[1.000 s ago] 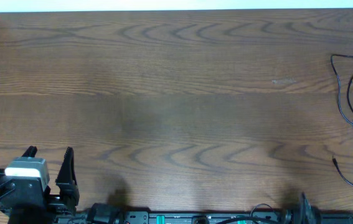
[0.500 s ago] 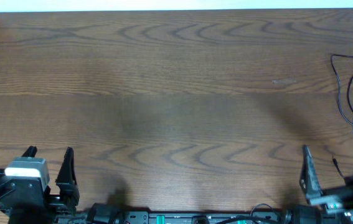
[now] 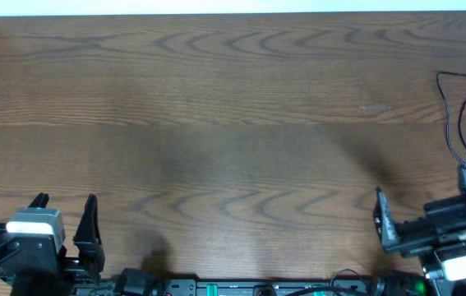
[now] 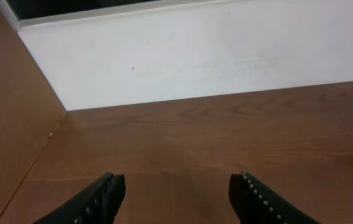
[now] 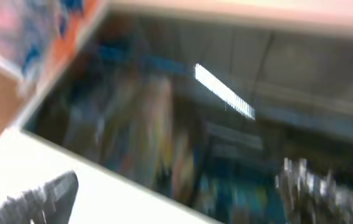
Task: Untangle cables
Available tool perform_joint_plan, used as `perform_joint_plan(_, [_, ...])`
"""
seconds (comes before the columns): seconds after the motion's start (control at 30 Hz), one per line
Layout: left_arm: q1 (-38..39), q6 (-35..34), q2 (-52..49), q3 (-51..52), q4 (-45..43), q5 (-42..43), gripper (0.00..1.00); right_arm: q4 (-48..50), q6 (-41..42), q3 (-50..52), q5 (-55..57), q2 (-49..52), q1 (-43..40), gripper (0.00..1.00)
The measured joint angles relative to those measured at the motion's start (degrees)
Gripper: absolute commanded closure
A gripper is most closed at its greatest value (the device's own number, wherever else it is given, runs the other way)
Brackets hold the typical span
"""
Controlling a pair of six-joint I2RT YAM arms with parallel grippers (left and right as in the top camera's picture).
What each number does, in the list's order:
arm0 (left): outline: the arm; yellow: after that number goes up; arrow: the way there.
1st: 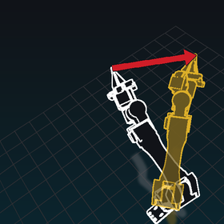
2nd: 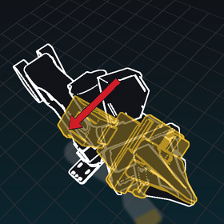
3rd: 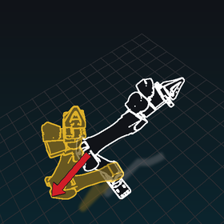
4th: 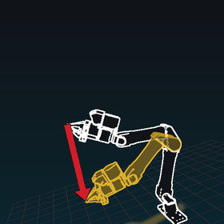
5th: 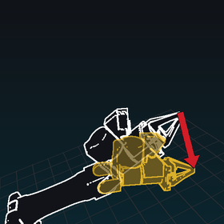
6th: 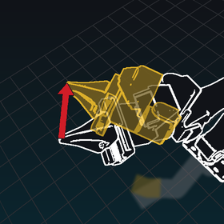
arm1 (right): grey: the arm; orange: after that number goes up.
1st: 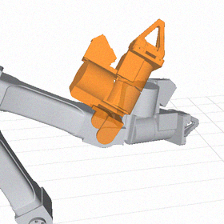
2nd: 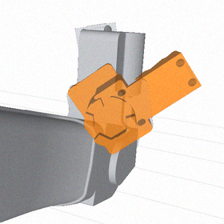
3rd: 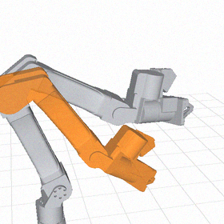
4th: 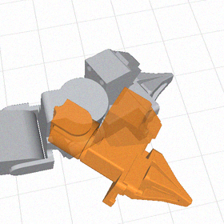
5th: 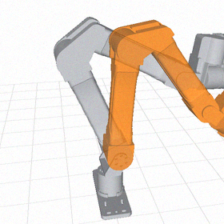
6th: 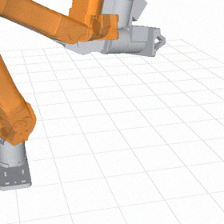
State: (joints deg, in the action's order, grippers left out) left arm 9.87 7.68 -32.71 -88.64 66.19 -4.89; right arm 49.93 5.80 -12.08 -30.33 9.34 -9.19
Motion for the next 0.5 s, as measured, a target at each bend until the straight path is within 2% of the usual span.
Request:
perform_joint_plan(0.07, [0.0, 0.0, 0.0, 0.0, 0.0, 0.0, 0.41, 4.6, 2.0, 3.9, 0.4, 0.3, 0.0, 0.01])
perform_joint_plan(0.2, [0.0, 0.0, 0.0, 0.0, 0.0, 0.0, 0.41, 6.1, 4.4, 8.7, 0.8, 0.2, 0.0, 0.01])
perform_joint_plan(0.5, [0.0, 0.0, 0.0, 0.0, 0.0, 0.0, 0.41, -2.8, 5.8, 11.5, 4.5, 0.2, 0.0, 0.01])
